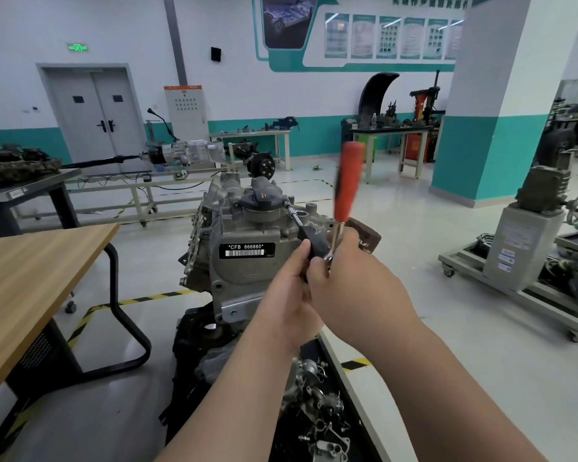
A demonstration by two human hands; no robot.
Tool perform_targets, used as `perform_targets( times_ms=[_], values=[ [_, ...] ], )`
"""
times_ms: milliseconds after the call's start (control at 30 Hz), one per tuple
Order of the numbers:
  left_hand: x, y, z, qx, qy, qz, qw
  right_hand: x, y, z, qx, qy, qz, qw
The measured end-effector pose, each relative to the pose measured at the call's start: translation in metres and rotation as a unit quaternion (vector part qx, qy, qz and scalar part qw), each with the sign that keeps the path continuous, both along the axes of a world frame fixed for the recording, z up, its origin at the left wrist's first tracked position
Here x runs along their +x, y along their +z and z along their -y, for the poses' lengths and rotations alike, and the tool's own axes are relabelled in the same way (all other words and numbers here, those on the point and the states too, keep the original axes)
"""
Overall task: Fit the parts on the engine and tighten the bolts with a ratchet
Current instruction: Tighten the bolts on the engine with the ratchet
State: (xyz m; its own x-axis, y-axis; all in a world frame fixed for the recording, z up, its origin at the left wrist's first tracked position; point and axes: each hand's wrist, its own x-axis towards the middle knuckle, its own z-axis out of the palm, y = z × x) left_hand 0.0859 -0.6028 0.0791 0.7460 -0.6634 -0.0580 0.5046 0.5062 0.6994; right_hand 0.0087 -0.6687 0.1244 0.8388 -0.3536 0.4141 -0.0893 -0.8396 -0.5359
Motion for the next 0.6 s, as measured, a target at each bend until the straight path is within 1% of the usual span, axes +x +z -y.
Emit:
perform_targets(
  times_ms=[33,67,133,167,200,233,267,300,333,367,467,500,533,600],
  values=[
    [0.001,-0.001,0.001,-0.004,-0.009,0.010,1.000,0.000,0.001,-0.002,-0.059,-0.020,-0.003,0.998],
    [0.000,-0.001,0.000,-0.007,-0.014,0.011,1.000,0.000,0.001,-0.003,-0.095,-0.032,-0.004,0.995],
    [0.001,-0.003,0.000,-0.005,-0.015,0.012,1.000,0.001,-0.001,-0.005,-0.105,-0.036,0.002,0.994],
    [0.000,-0.003,-0.001,-0.005,-0.010,0.013,1.000,0.002,-0.002,-0.005,-0.085,-0.025,0.008,0.996],
    [-0.001,-0.002,-0.002,-0.005,-0.001,0.008,1.000,0.002,-0.004,-0.004,-0.039,-0.005,0.009,0.999],
    [0.000,-0.003,-0.001,-0.007,0.015,-0.002,1.000,0.003,-0.005,-0.004,0.041,0.021,0.010,0.999],
    [0.001,-0.003,-0.001,-0.009,0.027,-0.016,0.999,0.004,-0.007,-0.004,0.144,0.047,0.016,0.988],
    [0.003,-0.005,0.000,-0.007,0.033,-0.022,0.999,0.004,-0.010,-0.004,0.250,0.065,0.022,0.966],
    [0.003,-0.006,0.000,0.005,0.033,-0.019,0.999,0.005,-0.013,-0.004,0.338,0.076,0.026,0.938],
    [0.003,-0.007,0.000,0.017,0.028,-0.006,0.999,0.006,-0.017,-0.005,0.391,0.081,0.032,0.916],
    [0.000,-0.007,-0.002,0.050,0.025,0.010,0.998,0.009,-0.030,-0.009,0.483,0.083,0.044,0.871],
    [0.001,-0.008,-0.003,0.063,0.029,0.012,0.998,0.009,-0.032,-0.011,0.524,0.087,0.046,0.846],
    [0.001,-0.008,-0.004,0.076,0.033,0.017,0.996,0.009,-0.034,-0.014,0.571,0.098,0.050,0.813],
    [0.000,-0.008,-0.006,0.098,0.045,0.025,0.994,0.007,-0.033,-0.017,0.660,0.130,0.065,0.737]
  ],
)
